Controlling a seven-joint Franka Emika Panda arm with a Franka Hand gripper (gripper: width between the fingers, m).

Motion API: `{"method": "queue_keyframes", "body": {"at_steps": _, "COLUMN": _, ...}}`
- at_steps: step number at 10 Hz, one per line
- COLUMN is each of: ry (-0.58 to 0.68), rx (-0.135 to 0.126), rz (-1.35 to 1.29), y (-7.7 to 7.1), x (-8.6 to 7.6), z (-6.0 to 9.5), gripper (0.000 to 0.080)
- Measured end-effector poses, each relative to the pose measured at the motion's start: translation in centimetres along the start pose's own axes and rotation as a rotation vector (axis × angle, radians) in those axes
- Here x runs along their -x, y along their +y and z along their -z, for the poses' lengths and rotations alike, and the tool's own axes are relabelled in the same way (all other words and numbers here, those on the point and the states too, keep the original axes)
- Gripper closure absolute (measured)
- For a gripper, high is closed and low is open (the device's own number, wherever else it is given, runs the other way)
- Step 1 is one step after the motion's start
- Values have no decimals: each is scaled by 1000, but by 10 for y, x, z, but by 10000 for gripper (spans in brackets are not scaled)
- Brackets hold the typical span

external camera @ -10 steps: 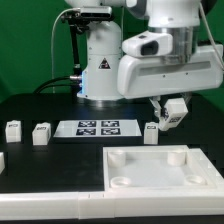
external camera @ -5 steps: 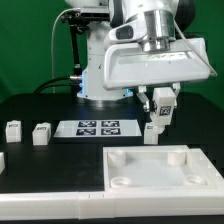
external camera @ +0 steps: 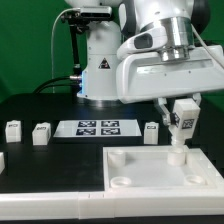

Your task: Assemble one leg

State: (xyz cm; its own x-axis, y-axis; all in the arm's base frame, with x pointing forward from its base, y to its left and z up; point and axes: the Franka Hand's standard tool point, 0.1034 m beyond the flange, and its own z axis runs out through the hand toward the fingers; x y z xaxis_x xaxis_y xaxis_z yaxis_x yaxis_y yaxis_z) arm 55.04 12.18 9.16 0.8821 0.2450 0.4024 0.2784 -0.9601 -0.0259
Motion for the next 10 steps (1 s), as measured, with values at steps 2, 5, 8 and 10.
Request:
{"method": "queue_keyframes", "body": {"at_steps": 2, "ry": 11, "rx": -7, "rz": -5, "y": -2, "x": -18, "z": -13, "gripper": 509}}
{"method": "queue_keyframes", "body": {"at_steps": 5, "ry": 21, "rx": -8, "rz": -3, "y": -2, "x": -24, "z": -17, "gripper": 509}}
{"method": "queue_keyframes", "body": {"at_steps": 8, "ry": 194, "rx": 18, "rz": 9, "y": 7, "x": -29, "z": -16, "gripper": 509}}
{"method": "queue_keyframes", "body": {"at_steps": 10, "ry": 123, "rx": 14, "rz": 30, "y": 13, "x": -33, "z": -25, "gripper": 509}}
